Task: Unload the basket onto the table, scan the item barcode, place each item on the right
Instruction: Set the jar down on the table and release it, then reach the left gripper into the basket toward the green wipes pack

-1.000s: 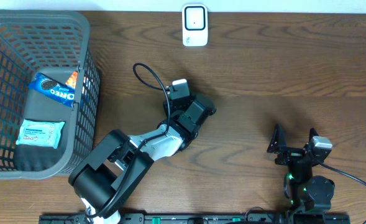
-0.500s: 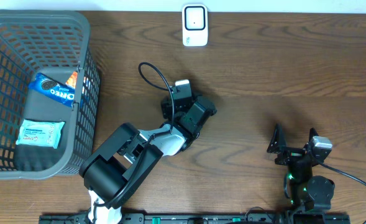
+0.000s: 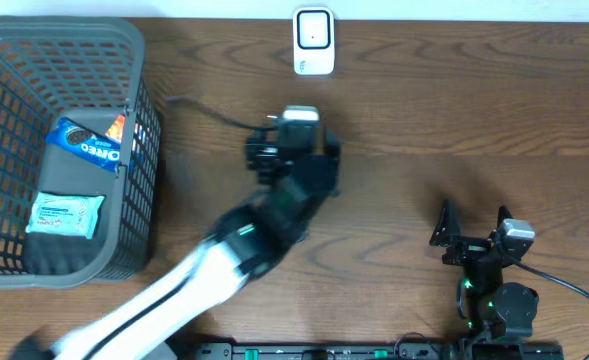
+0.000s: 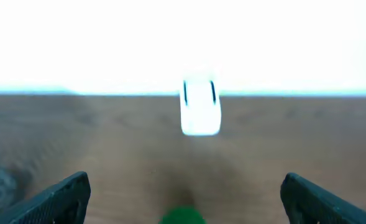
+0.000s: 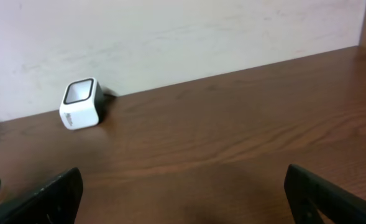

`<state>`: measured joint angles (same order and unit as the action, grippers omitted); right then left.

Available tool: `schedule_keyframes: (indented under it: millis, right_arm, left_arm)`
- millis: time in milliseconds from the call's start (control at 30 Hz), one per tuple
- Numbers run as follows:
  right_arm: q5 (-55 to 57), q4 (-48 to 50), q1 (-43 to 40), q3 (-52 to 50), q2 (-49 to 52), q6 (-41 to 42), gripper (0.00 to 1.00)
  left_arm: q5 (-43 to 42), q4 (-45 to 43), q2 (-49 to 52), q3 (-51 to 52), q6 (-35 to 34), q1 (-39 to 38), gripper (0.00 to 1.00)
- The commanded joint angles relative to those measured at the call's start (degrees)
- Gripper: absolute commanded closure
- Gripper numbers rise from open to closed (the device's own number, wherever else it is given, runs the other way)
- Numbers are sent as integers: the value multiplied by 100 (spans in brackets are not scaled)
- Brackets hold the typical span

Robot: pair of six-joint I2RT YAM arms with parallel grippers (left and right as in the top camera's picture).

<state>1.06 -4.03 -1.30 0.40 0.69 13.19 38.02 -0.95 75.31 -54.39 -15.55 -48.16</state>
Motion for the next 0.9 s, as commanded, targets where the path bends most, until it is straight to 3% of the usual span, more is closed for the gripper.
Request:
schedule_keyframes:
  millis: [0, 200, 433, 633, 867]
  right_arm:
    - [31, -22, 55, -9, -31, 46, 1]
    - [31, -22, 55, -9, -31, 48, 1]
    - [31, -22, 55, -9, -31, 46, 1]
    - [31, -22, 55, -9, -31, 46, 1]
    - [31, -22, 55, -9, -31, 46, 1]
  left_arm:
    - [151, 859, -1720, -111, 201, 365, 2]
    - [149, 2155, -3445, -111, -107, 1720, 2]
    - [144, 3091, -4116, -116, -485, 3320, 2]
    - [-988, 3644, -3335, -317, -772, 4660, 2]
    - [-2166, 5147, -1399, -1834, -1165, 6120, 2]
